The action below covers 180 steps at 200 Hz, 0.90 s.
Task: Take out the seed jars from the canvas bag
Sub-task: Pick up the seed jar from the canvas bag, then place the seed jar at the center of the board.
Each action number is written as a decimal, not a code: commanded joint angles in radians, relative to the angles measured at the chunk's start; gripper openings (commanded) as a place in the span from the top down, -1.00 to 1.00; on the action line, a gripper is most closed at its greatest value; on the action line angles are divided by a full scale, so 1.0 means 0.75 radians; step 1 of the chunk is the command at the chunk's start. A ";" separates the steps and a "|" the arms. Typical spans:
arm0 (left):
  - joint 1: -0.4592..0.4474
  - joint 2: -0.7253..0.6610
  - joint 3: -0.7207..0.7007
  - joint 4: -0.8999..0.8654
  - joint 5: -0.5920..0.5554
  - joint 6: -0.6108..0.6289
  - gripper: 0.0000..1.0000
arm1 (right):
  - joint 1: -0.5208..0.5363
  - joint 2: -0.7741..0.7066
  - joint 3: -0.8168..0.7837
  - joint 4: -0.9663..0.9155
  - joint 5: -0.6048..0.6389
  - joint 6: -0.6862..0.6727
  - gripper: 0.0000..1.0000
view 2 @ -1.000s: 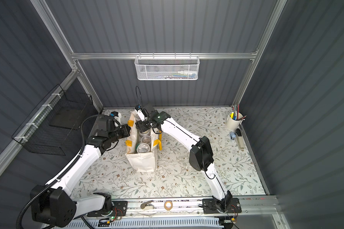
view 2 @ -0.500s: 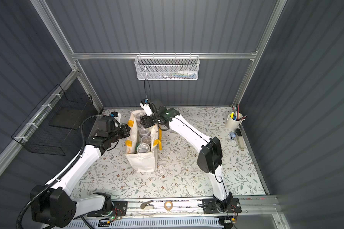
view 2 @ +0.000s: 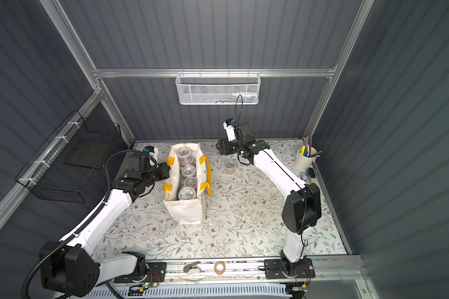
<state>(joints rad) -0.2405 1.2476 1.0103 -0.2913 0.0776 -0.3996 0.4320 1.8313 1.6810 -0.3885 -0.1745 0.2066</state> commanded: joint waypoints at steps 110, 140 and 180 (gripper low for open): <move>0.002 0.026 0.019 -0.074 0.003 0.028 1.00 | -0.216 0.328 -0.076 0.145 0.188 0.040 -0.38; 0.002 0.032 0.019 -0.074 0.007 0.028 1.00 | -0.234 0.370 -0.077 0.146 0.174 0.083 -0.39; 0.002 0.037 0.022 -0.075 0.007 0.028 1.00 | -0.237 0.390 -0.083 0.148 0.157 0.107 -0.44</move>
<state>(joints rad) -0.2405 1.2594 1.0107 -0.2924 0.0776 -0.3996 0.2596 2.1220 1.5997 -0.2852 -0.0586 0.2676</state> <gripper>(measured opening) 0.048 0.715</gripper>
